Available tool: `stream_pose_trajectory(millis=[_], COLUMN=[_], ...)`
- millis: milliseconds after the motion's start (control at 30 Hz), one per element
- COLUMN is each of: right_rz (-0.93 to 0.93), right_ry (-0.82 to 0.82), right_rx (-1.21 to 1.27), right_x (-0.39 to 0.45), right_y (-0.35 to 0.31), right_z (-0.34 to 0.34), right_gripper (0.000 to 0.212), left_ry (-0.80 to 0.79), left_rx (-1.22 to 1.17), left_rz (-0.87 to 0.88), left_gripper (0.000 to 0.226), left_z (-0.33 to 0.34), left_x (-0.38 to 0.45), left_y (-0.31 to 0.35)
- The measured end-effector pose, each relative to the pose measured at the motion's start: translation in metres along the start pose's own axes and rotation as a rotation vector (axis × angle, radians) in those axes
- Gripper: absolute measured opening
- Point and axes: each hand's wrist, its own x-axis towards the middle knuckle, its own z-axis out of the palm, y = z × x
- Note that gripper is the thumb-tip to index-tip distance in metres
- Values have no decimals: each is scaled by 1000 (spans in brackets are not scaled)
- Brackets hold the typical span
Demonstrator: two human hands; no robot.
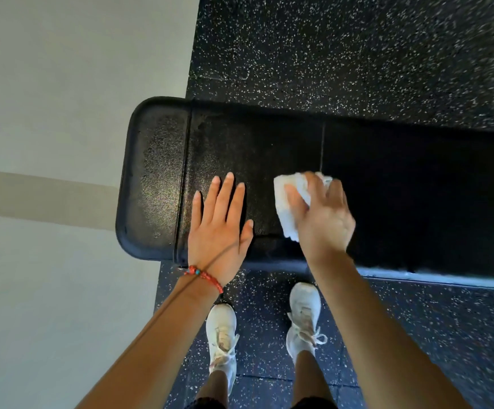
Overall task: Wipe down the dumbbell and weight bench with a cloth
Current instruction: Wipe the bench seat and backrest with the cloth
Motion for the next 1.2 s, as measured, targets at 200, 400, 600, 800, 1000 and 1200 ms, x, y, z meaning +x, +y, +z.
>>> stream_pose_trajectory(millis=[200,400,600,800,1000,1200], right_rz=[149,-55,107,313,53,164], right_ry=[-42,-86,-81,-44,-99,-61], right_rx=[-21,42,25,15,92,34], right_x=[80,82,96,103,91,90], right_y=[-15,-4,77,90,57,139], right_z=[22,16,-10,-12,-7,-29], right_gripper=[41,40,40,43,37,42], left_ry=[14,84,49,34,71,84], left_rx=[3,-1,-12,-7,28,44], left_rz=[-22,-104,-51,-99,-84,-89], left_gripper=[54,52,54,54,53,53], left_z=[8,10,15,26,32,30], left_x=[2,4,27,47,45,44], left_y=[3,20,68,90,86,89])
